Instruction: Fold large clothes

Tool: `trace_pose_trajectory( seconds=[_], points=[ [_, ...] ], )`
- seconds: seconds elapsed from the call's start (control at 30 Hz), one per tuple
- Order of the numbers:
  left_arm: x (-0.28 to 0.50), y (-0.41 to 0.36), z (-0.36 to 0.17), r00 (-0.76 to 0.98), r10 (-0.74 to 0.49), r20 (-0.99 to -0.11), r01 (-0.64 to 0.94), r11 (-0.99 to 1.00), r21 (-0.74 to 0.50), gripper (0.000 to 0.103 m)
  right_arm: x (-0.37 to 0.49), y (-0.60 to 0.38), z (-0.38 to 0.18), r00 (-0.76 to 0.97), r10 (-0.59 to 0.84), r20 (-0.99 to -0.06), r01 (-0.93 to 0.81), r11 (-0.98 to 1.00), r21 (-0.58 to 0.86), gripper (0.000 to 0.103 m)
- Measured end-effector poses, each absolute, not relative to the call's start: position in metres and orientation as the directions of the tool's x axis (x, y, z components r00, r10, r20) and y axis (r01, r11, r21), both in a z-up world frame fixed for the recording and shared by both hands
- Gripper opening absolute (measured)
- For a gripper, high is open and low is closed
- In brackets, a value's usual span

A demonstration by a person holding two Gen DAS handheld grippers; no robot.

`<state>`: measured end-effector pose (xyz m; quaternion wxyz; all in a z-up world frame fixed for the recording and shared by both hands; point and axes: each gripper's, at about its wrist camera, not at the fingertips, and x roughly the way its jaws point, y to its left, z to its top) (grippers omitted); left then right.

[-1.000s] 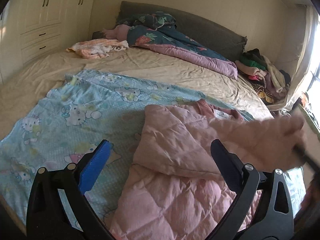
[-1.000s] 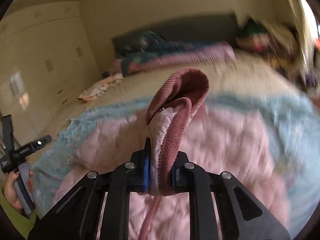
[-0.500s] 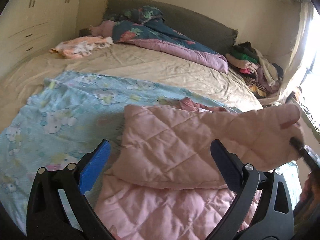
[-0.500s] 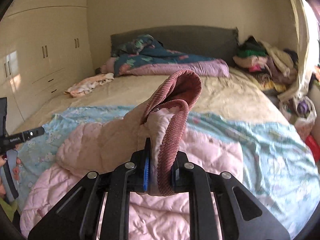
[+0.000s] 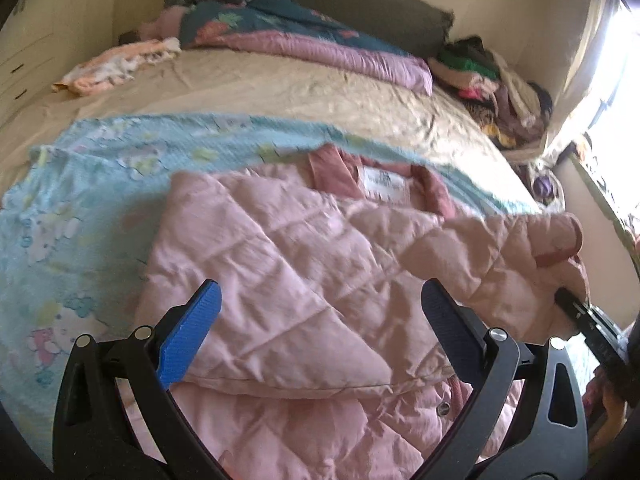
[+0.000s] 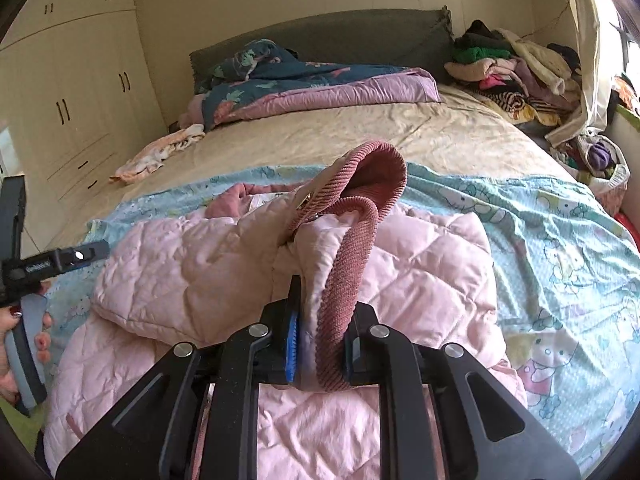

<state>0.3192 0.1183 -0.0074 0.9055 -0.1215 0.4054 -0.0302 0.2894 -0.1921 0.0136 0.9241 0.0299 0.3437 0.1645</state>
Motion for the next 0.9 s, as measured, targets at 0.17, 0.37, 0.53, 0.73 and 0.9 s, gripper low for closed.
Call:
trace_pose_trajectory(
  seconds=[0.17, 0.37, 0.53, 0.73, 0.9],
  points=[
    [0.328, 0.112, -0.025, 0.628, -0.173, -0.759, -0.045, 0.965, -0.257, 0.093, 0.290, -0.193, 0.010, 0.700, 0.316, -0.641, -0.283, 0.946, 0.158, 0.021],
    [0.334, 0.112, -0.041, 0.593, -0.171, -0.786, -0.050, 0.967, -0.249, 0.093, 0.294, -0.198, 0.010, 0.698, 0.288, -0.655, -0.257, 0.955, 0.146, 0.045],
    [0.341, 0.115, -0.049, 0.576, -0.163, -0.801, -0.055, 0.970, -0.237, 0.093, 0.287, -0.203, 0.019, 0.735, 0.253, -0.629, -0.241, 0.965, 0.107, 0.059],
    [0.350, 0.119, -0.067, 0.535, -0.174, -0.827, -0.053, 0.970, -0.238, 0.094, 0.287, -0.193, 0.023, 0.731, 0.245, -0.636, -0.268, 0.961, 0.063, 0.062],
    [0.357, 0.126, -0.082, 0.523, -0.180, -0.833, -0.050, 0.969, -0.240, 0.095, 0.294, -0.168, 0.021, 0.704, 0.263, -0.660, -0.321, 0.947, 0.035, 0.066]
  ],
)
